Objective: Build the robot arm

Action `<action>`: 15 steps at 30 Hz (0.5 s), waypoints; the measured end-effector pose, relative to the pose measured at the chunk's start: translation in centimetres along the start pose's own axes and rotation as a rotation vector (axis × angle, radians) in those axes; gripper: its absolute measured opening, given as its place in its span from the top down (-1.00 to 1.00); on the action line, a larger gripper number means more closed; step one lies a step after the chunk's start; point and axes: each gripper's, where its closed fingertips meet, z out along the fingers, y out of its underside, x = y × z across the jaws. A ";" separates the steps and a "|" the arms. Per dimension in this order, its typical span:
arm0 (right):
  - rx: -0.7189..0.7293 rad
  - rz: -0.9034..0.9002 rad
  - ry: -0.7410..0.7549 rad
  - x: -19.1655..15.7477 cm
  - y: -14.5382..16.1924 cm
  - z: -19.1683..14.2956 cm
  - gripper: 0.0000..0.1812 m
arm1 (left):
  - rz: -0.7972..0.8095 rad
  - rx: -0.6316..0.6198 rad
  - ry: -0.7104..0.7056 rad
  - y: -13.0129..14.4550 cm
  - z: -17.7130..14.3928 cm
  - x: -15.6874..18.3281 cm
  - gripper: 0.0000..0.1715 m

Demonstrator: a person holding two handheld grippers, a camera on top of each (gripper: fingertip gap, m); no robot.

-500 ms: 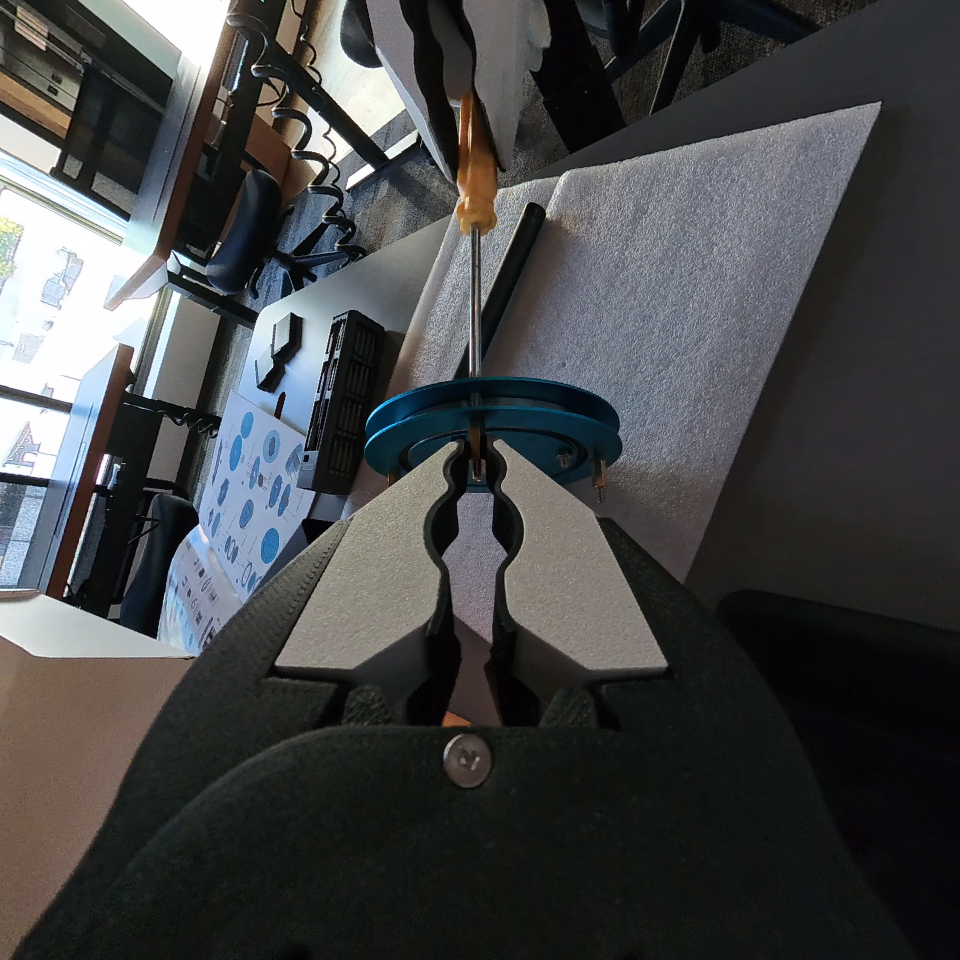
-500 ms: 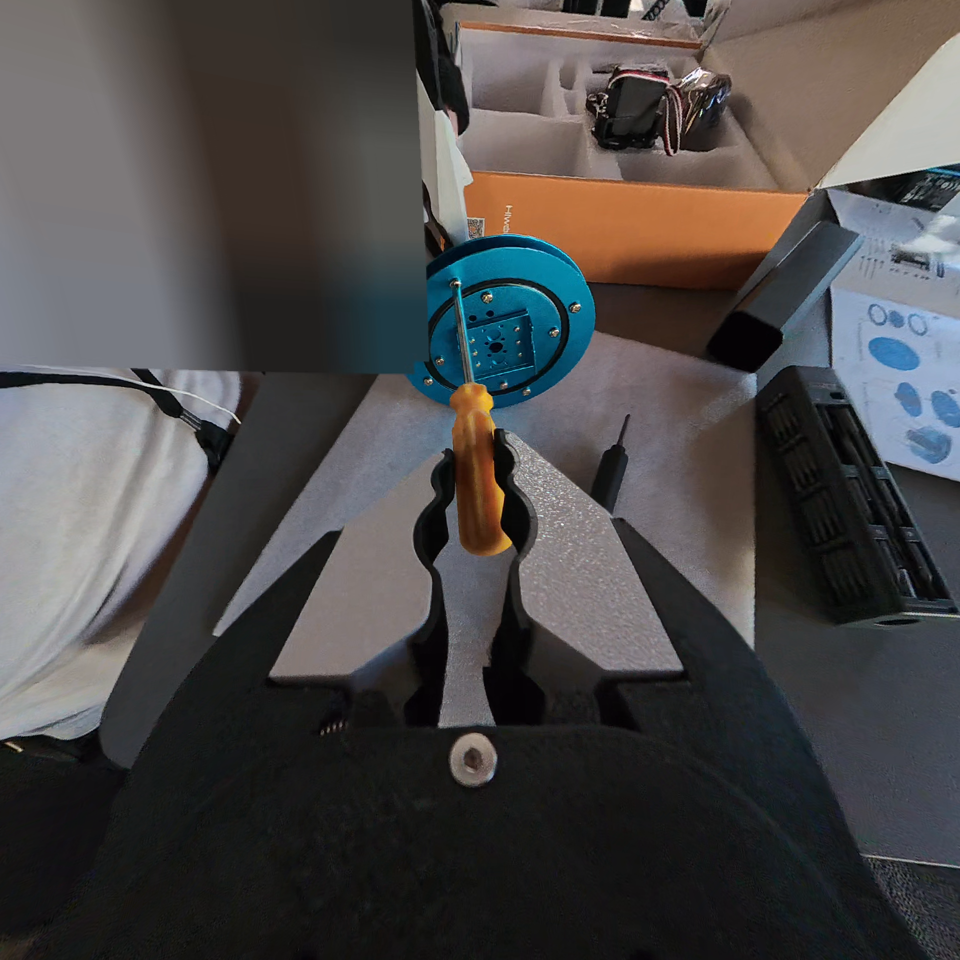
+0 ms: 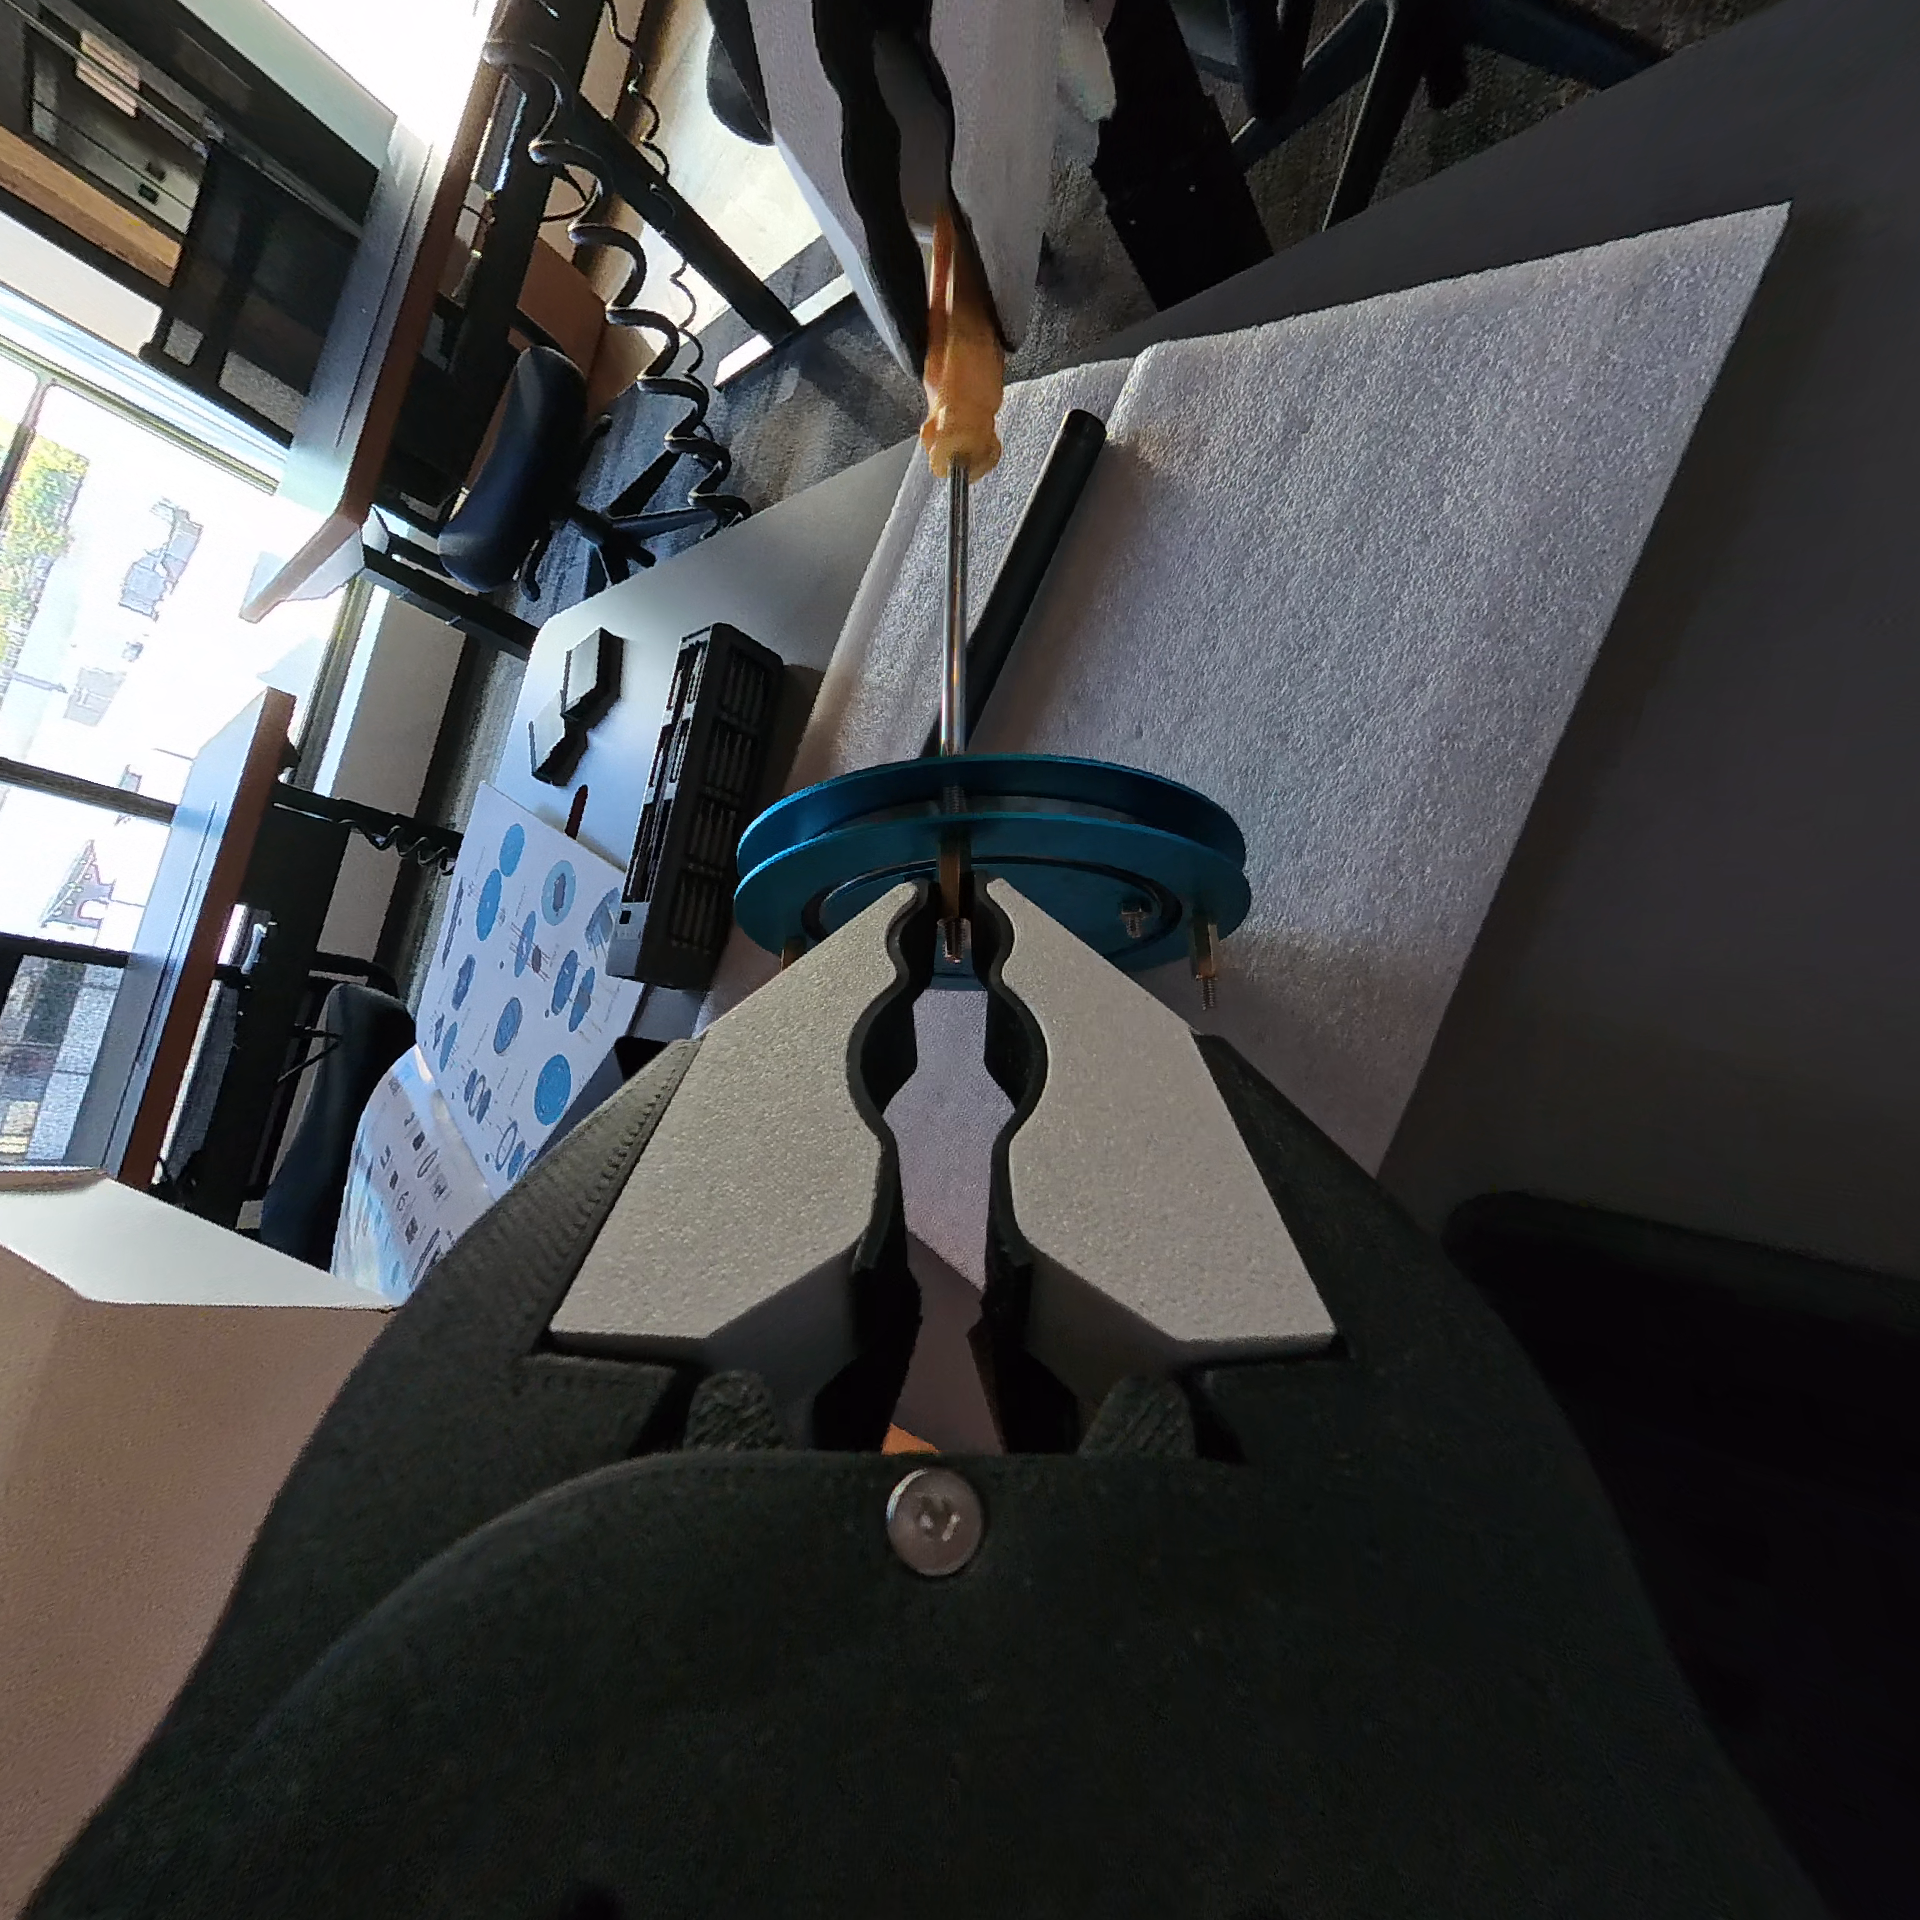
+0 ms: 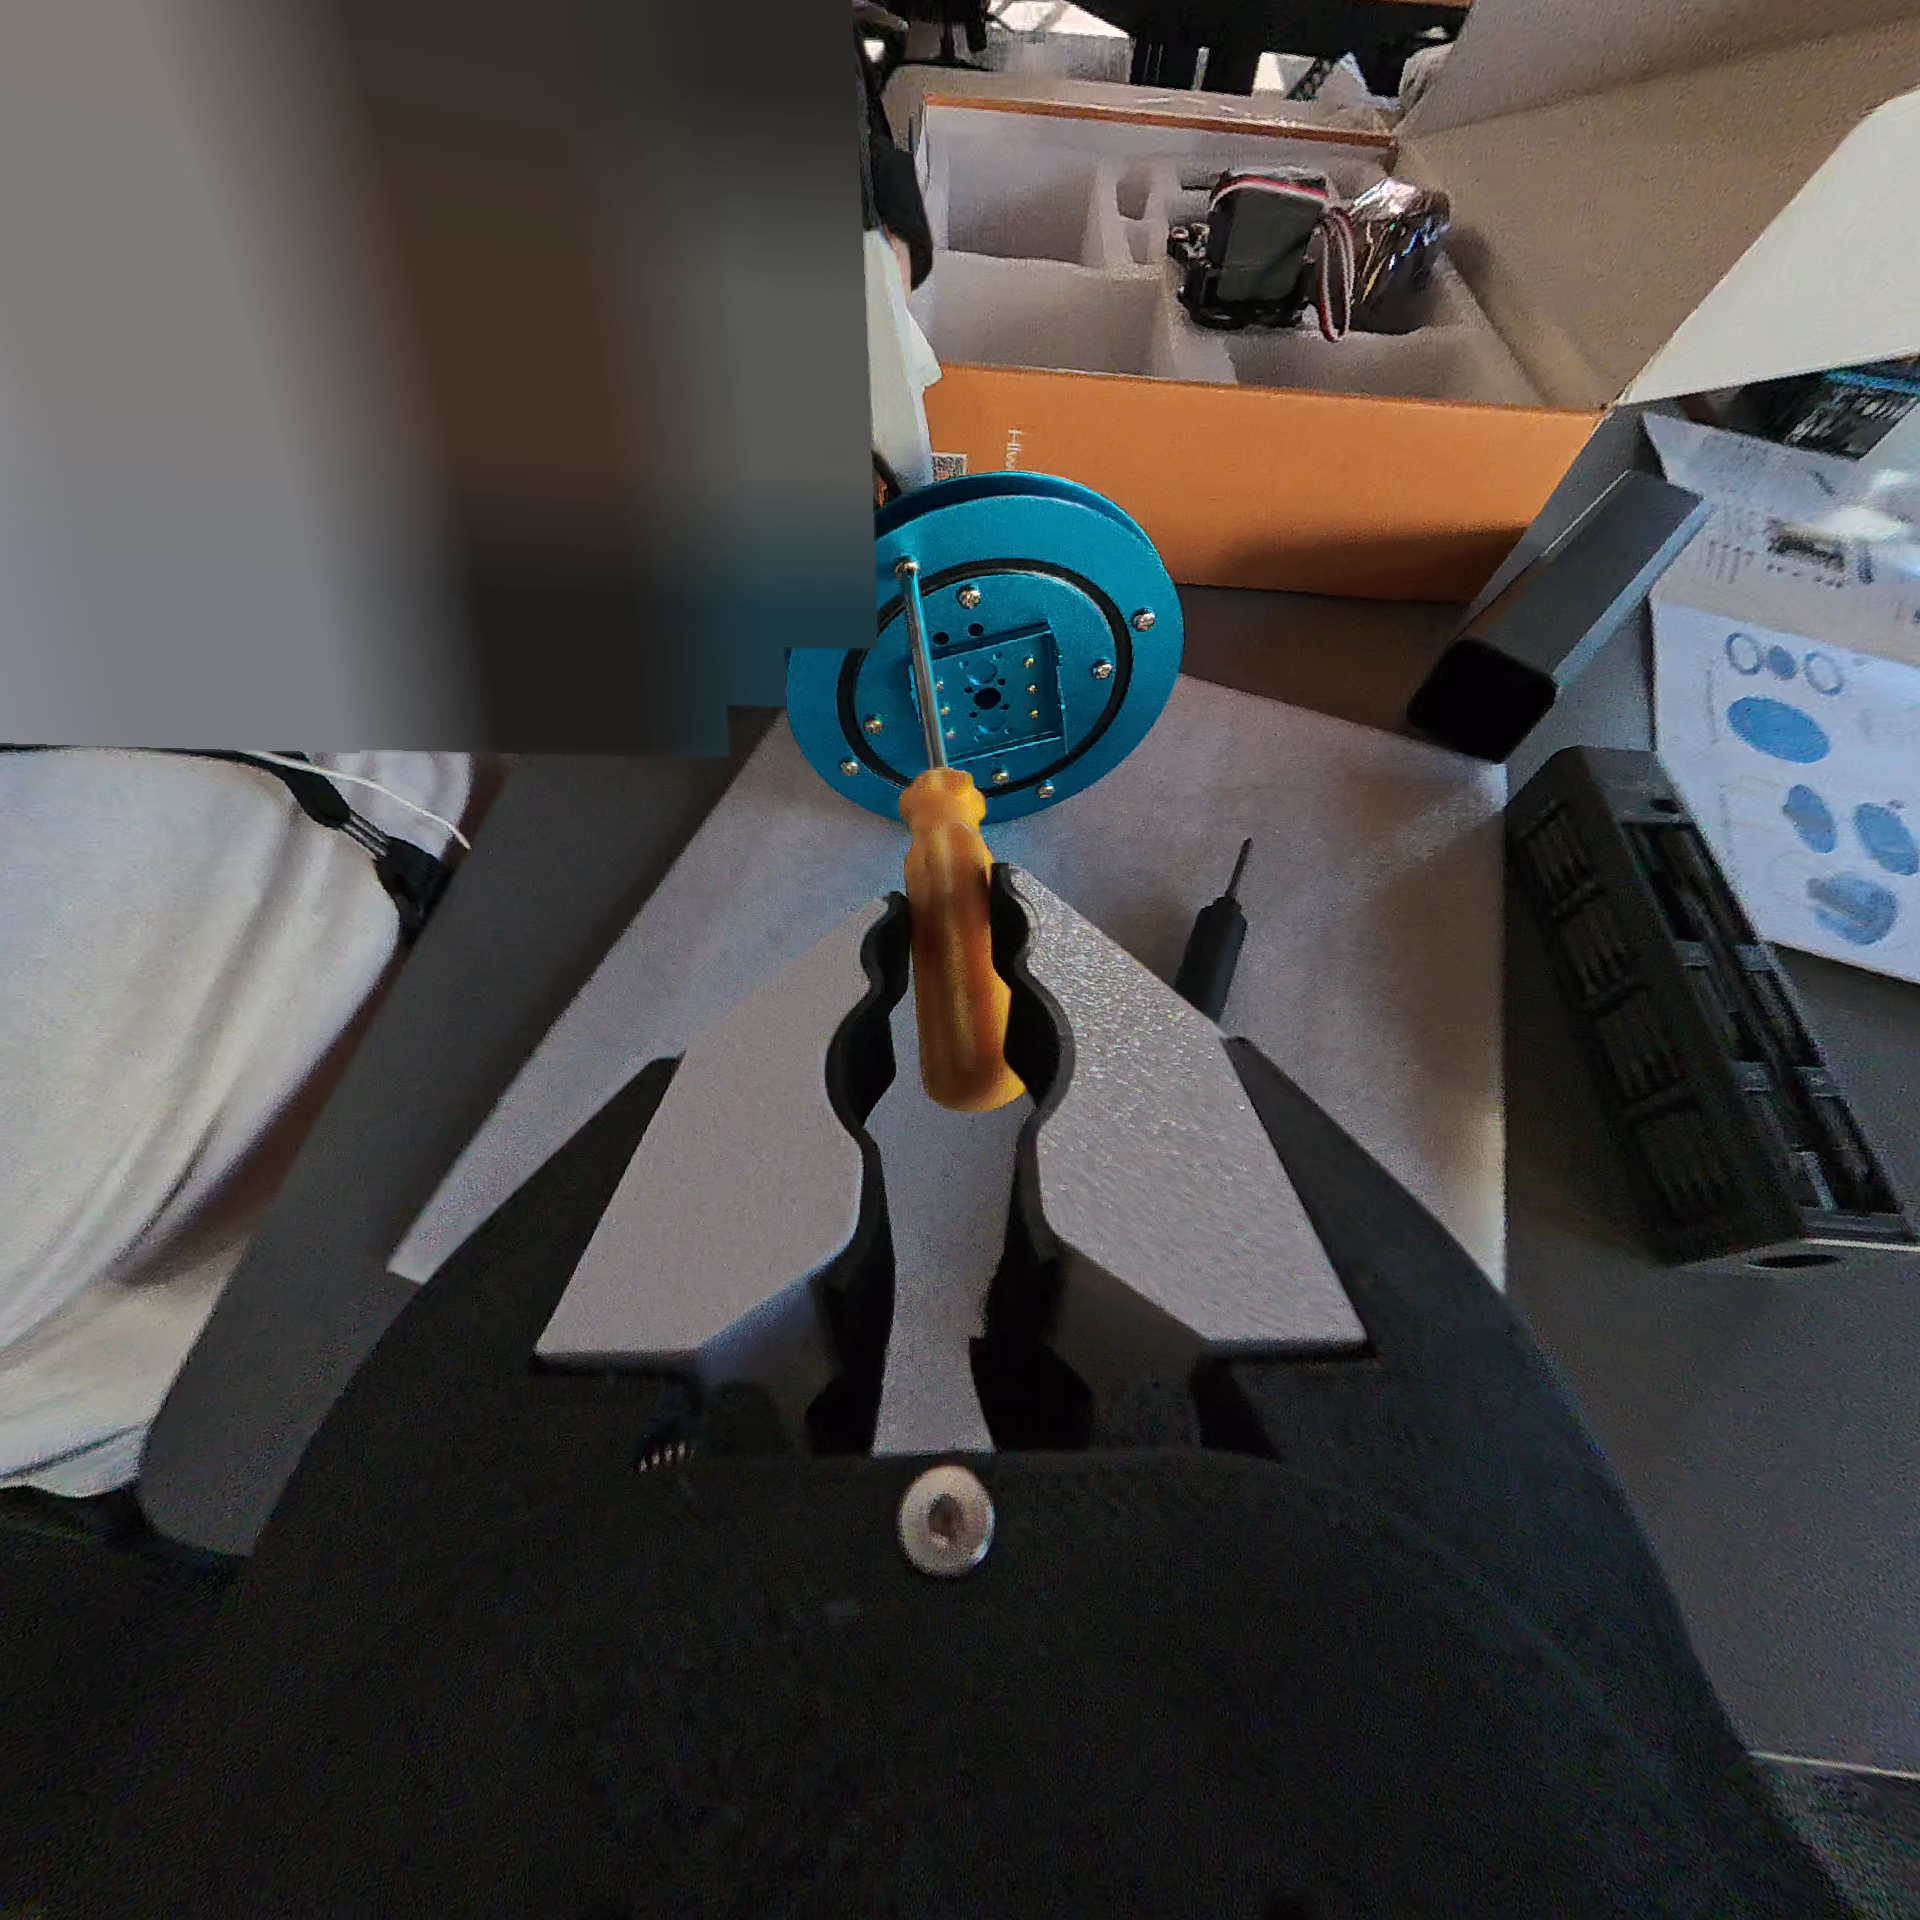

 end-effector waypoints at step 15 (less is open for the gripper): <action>-0.264 0.028 0.206 1.3 7.0 0.6 0.67 | -0.019 -0.012 -0.055 -0.5 0.1 0.4 0.95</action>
